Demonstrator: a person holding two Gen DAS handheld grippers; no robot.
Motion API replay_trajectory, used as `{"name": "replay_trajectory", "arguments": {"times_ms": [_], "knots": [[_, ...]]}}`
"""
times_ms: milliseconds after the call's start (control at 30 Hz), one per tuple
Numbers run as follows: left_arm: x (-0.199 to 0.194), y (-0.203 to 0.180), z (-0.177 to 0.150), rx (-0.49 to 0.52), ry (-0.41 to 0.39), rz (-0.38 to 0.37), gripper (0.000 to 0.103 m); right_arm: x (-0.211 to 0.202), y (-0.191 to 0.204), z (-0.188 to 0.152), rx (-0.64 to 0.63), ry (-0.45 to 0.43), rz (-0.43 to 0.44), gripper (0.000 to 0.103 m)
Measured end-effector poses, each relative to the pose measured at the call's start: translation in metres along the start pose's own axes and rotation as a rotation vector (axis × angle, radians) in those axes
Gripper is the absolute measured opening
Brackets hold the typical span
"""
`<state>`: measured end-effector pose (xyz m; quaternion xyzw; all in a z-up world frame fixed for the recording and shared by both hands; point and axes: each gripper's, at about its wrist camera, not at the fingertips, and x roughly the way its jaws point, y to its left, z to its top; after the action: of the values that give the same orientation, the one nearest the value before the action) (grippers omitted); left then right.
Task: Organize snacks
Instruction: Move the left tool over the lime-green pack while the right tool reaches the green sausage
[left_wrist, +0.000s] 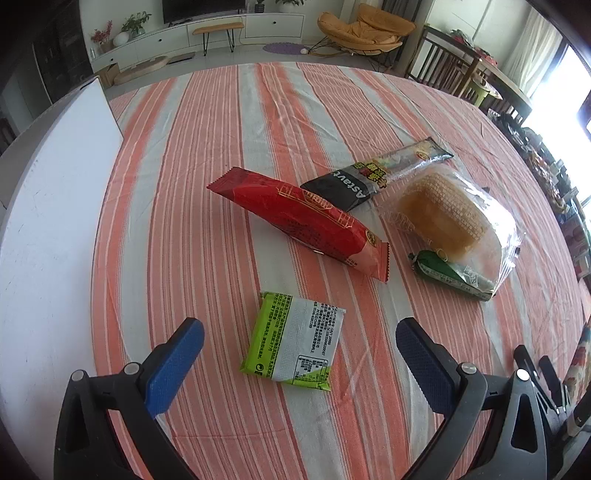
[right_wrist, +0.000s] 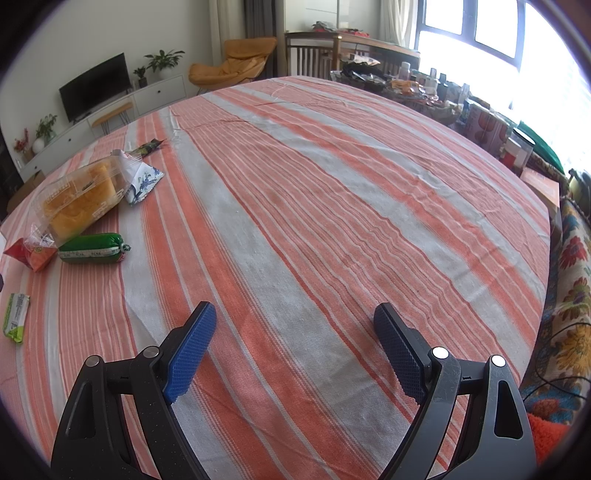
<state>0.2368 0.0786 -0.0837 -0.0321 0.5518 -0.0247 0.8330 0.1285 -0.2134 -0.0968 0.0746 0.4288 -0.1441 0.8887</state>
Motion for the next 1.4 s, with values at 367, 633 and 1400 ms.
{"name": "replay_trajectory", "arguments": {"times_ms": [367, 633, 1400], "knots": [[-0.008, 0.013, -0.044, -0.010, -0.043, 0.019, 0.049, 0.000, 0.001, 0.000, 0.000, 0.000, 0.000, 0.090], [-0.027, 0.016, -0.102, -0.020, -0.138, -0.009, 0.074, 0.000, 0.001, 0.000, 0.001, 0.001, 0.002, 0.090], [-0.009, 0.010, -0.102, 0.057, -0.221, 0.061, 0.103, 0.011, 0.113, 0.064, -0.585, 0.100, 0.560, 0.086]]}}
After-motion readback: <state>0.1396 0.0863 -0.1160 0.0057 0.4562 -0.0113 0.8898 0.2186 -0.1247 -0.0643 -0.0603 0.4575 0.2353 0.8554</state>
